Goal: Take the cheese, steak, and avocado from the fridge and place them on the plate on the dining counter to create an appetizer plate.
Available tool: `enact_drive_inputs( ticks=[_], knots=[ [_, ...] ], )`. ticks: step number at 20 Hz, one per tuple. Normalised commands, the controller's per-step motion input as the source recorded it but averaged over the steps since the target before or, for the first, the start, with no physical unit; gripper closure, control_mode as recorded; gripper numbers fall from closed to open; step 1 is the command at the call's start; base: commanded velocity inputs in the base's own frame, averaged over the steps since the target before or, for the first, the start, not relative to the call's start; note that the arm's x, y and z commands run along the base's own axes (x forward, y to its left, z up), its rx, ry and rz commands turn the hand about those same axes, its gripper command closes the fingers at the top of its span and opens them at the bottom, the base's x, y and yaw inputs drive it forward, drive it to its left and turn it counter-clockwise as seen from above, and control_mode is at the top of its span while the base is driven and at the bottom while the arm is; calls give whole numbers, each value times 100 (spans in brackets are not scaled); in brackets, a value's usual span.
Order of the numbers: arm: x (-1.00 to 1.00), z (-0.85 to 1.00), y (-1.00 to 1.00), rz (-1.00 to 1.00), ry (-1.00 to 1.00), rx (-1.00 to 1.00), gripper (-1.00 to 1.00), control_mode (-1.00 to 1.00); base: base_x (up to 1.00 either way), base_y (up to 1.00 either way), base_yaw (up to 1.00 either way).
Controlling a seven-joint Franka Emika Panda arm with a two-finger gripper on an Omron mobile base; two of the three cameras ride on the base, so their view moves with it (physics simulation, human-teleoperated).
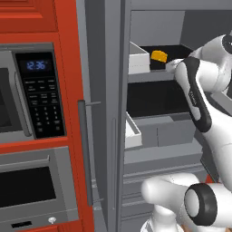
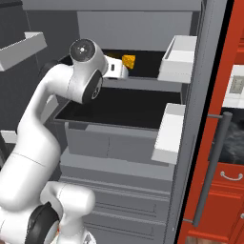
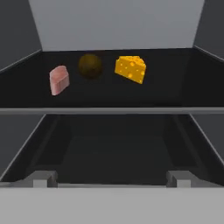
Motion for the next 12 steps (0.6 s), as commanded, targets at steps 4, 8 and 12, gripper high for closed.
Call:
enact_drive_inputs(
  ticks=[4, 8, 12],
  knots=[
    [54, 37, -13, 0, -14, 3, -100, -100, 0, 0, 0],
    [58, 10, -4, -2, -8, 0, -100, -100, 0, 0, 0],
    [62, 0, -8, -6, -1, 0, -100, -100, 0, 0, 0]
  ],
)
